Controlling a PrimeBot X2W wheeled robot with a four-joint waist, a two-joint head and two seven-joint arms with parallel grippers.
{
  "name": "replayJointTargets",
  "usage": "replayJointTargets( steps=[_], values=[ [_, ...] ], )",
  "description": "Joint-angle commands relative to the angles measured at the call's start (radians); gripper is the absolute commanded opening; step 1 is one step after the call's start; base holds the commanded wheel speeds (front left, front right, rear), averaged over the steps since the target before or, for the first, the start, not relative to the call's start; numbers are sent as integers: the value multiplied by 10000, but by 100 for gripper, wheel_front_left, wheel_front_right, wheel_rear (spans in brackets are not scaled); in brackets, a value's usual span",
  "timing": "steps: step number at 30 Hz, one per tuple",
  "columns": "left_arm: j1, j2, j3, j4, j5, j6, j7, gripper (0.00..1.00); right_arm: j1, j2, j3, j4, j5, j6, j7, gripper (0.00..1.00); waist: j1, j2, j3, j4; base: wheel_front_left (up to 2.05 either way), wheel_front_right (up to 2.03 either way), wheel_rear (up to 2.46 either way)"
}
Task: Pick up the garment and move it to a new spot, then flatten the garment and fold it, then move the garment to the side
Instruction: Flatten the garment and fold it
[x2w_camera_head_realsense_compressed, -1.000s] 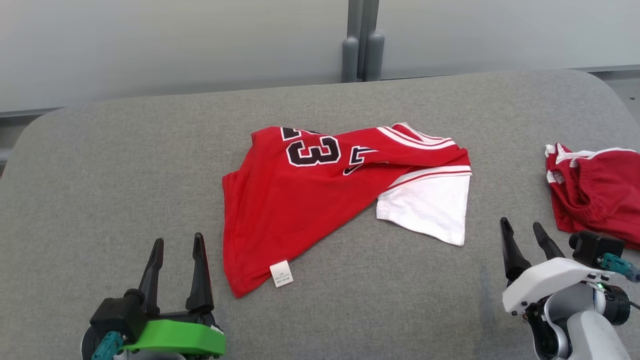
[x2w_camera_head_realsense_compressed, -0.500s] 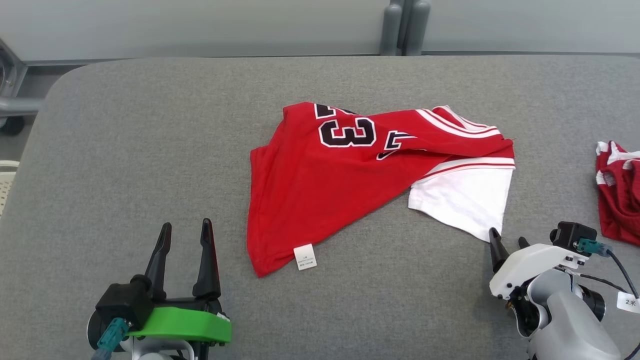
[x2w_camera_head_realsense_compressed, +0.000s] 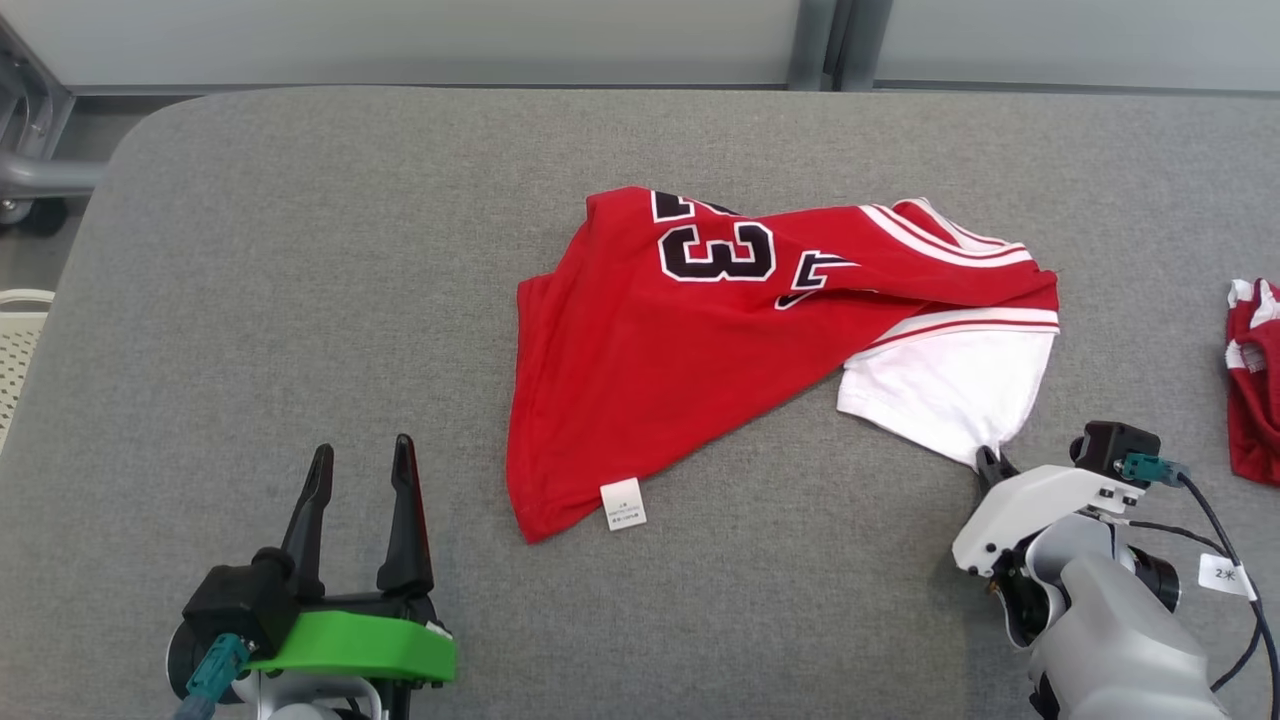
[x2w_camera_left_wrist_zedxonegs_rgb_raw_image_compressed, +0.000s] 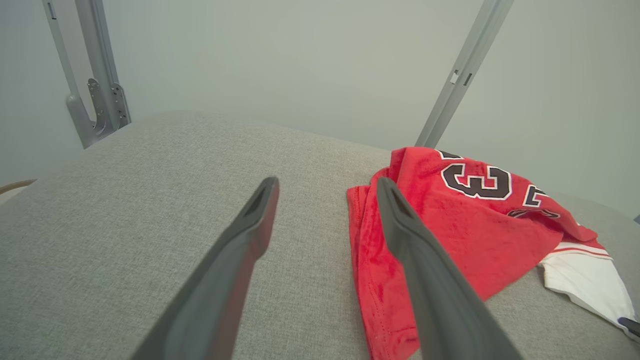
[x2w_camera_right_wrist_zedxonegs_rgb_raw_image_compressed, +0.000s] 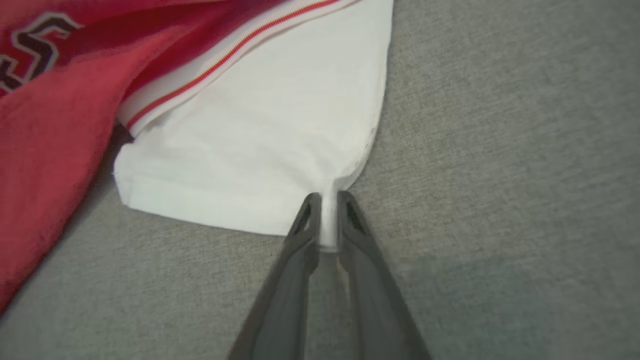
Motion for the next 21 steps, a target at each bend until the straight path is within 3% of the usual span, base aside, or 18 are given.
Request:
replayJointTargets(
  steps=[1, 6, 11, 16, 21],
  values=[
    [-109, 5, 26, 36, -23, -13, 5, 100, -19, 57, 78, 241, 38, 3, -53, 0, 0, 1, 23, -58, 0, 0, 0],
    [-122, 3, 43, 65, -3, -37, 7, 100, -386, 17, 109, 443, 85, -5, -556, 0, 0, 1, -8, -267, 0, 0, 0],
    [27, 4, -16, 78, -46, -25, 7, 100, -118, -61, 401, -415, 469, -3, -913, 0, 0, 1, -86, -638, 0, 0, 0],
    [167, 4, -57, 82, -94, 12, 7, 100, 794, -418, 688, -2210, 1164, -3, -759, 0, 0, 1, -123, -1167, 0, 0, 0],
    [167, 8, -33, 46, -129, 46, 5, 100, 2264, -995, 754, -4716, 1650, -3, 132, 0, 0, 1, -111, -1720, 0, 0, 0]
  ],
)
